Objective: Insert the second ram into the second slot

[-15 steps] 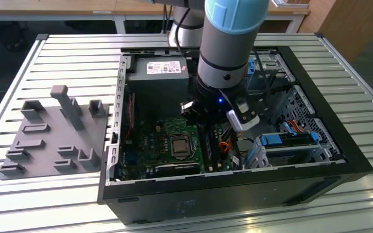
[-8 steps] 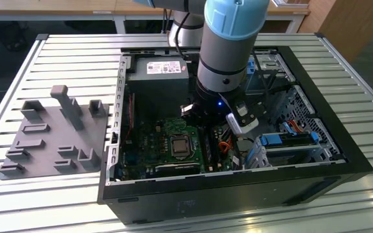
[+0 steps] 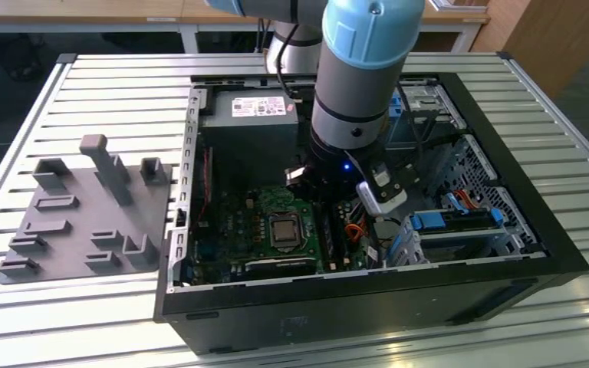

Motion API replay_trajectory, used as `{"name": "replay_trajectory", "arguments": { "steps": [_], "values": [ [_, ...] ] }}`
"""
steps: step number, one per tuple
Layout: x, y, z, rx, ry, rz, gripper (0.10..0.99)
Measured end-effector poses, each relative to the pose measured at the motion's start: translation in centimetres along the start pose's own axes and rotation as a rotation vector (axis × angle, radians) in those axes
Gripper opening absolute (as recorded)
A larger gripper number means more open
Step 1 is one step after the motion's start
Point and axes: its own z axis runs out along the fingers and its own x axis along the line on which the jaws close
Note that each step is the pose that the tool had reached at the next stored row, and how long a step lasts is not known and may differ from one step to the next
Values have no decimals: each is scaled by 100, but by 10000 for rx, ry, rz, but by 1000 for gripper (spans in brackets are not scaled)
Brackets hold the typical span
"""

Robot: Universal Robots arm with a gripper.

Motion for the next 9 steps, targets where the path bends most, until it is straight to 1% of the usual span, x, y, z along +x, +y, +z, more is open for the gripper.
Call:
{"name": "replay_trajectory", "arguments": {
  "steps": [9],
  "values": [
    [-2,-21,32,2,4,1,137]
  ]
}}
